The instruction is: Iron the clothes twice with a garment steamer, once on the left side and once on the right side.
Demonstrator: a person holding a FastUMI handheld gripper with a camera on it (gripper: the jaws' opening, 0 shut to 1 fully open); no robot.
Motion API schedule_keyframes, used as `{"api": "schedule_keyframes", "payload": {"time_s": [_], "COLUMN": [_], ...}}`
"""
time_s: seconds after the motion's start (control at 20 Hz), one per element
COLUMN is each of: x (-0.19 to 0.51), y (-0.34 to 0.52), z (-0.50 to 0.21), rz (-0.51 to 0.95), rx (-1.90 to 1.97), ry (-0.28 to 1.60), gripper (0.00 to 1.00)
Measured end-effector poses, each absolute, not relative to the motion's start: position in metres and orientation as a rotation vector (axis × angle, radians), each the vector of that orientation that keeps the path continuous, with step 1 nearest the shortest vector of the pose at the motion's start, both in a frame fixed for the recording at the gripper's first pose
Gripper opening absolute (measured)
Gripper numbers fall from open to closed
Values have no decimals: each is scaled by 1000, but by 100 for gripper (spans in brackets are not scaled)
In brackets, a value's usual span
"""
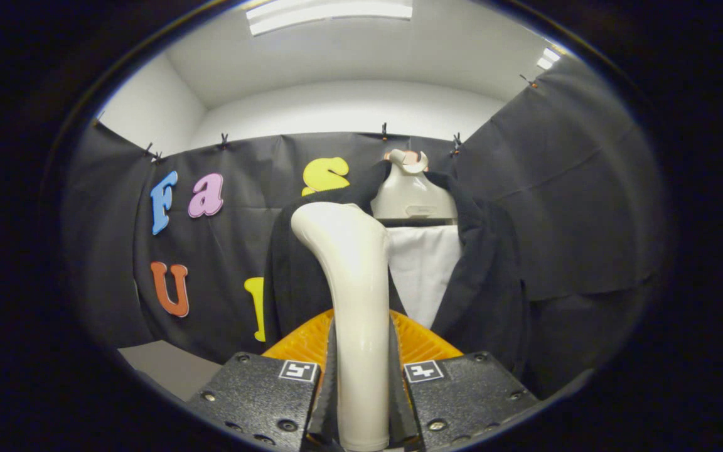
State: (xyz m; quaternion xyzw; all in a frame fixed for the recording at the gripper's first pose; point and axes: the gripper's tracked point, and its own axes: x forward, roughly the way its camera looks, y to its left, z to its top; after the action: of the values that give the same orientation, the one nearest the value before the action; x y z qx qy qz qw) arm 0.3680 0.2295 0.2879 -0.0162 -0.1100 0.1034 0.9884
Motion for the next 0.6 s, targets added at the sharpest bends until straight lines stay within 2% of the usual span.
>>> {"api": "schedule_keyframes", "payload": {"time_s": [0.6], "x": [365], "y": [212], "z": [206], "rz": [193], "rx": [-57], "ry": [-97], "gripper": [37]}}
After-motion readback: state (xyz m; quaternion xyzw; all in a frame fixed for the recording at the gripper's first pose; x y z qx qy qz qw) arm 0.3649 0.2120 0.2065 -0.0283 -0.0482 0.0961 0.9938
